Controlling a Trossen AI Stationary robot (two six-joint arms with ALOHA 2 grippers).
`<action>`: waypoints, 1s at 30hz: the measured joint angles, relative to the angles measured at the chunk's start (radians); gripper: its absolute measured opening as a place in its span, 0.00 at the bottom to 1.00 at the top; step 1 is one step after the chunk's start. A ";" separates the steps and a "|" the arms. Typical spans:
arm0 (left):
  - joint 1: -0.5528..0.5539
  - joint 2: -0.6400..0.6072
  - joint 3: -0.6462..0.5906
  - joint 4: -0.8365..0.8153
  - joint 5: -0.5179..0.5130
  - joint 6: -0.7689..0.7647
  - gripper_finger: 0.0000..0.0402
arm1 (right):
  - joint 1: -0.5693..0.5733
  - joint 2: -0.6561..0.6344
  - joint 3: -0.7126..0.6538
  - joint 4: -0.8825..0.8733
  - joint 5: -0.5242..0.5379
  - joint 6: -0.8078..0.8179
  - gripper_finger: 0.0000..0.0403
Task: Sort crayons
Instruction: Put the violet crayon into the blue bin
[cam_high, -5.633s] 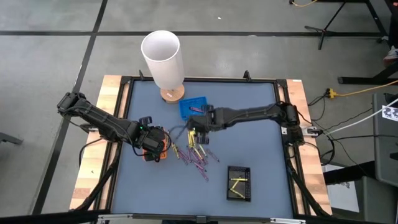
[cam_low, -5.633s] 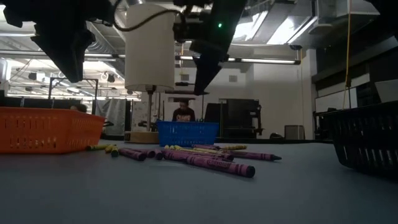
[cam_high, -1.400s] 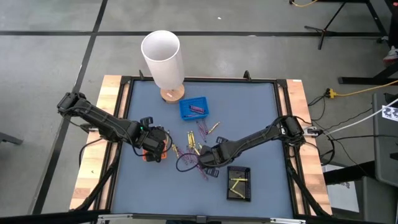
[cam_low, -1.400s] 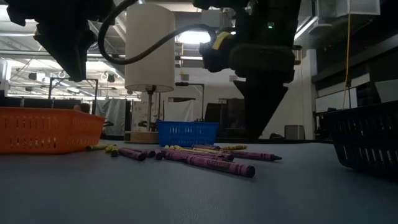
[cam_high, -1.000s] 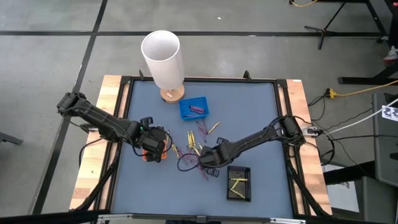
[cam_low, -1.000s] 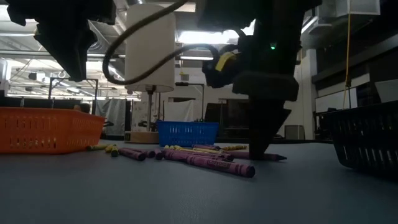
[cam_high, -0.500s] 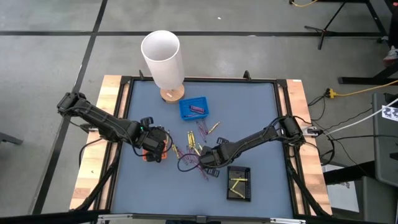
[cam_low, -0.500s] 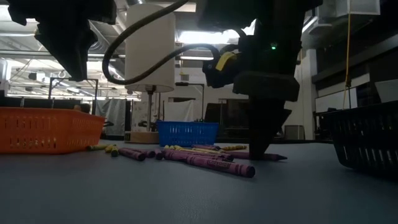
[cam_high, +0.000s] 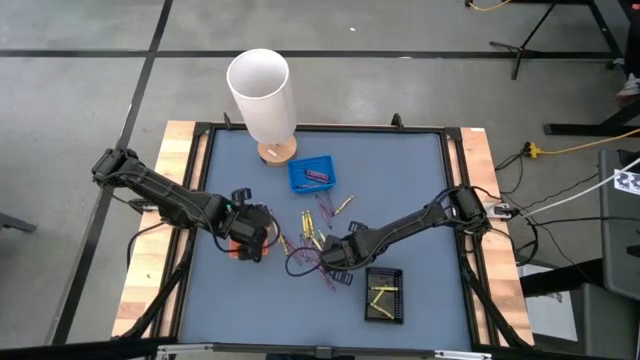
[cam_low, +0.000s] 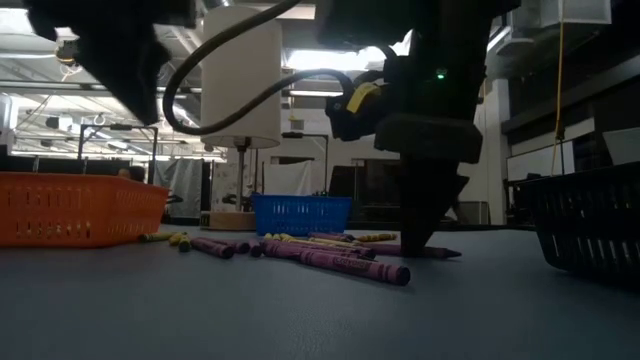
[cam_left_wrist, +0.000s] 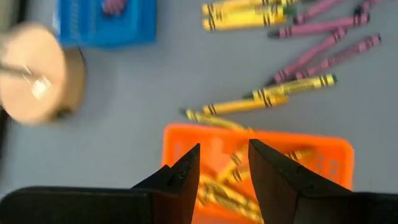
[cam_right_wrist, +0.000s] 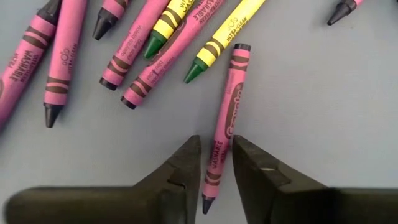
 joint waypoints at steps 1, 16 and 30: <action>0.000 0.000 0.000 0.019 -0.023 0.029 0.30 | -0.001 0.000 0.000 0.001 0.000 0.000 0.18; 0.107 0.000 0.000 0.171 -0.050 0.124 0.30 | -0.004 0.003 0.017 -0.014 0.003 -0.056 0.06; 0.273 0.000 0.000 0.217 0.016 0.297 0.30 | -0.084 0.006 0.151 -0.203 0.130 -0.300 0.04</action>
